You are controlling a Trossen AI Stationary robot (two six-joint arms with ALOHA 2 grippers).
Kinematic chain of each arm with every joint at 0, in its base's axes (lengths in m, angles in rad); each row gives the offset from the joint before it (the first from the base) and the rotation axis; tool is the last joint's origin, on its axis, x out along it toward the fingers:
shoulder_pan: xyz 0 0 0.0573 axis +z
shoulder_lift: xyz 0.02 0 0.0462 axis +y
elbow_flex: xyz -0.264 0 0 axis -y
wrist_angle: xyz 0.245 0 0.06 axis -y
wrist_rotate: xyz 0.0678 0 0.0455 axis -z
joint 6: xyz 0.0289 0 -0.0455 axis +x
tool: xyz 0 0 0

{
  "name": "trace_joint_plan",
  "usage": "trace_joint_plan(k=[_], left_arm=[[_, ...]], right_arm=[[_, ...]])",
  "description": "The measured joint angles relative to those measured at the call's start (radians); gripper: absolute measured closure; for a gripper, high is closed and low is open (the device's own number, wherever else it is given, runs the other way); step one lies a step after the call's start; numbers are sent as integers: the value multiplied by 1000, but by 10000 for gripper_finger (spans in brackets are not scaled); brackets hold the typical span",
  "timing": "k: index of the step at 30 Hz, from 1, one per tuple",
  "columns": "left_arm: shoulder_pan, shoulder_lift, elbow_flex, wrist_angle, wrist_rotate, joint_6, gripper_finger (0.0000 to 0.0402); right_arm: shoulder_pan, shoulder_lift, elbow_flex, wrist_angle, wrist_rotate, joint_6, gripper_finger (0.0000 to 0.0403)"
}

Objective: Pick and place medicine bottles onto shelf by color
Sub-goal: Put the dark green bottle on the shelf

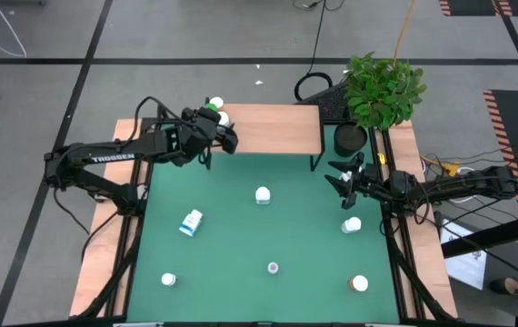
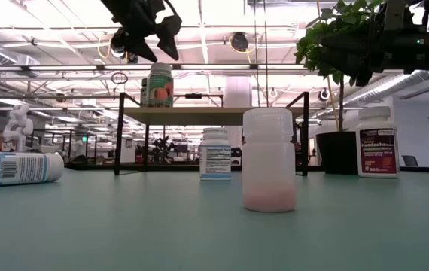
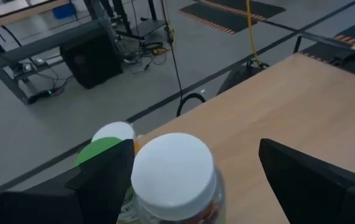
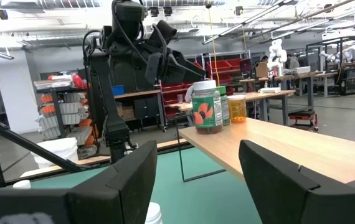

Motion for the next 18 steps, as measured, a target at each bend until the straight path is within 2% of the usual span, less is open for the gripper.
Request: trace_joint_plan(k=[18], left_arm=[[52, -1, -13, -37, 34, -39, 55]], right_arm=[[0, 0, 0, -4, 0, 1, 179]])
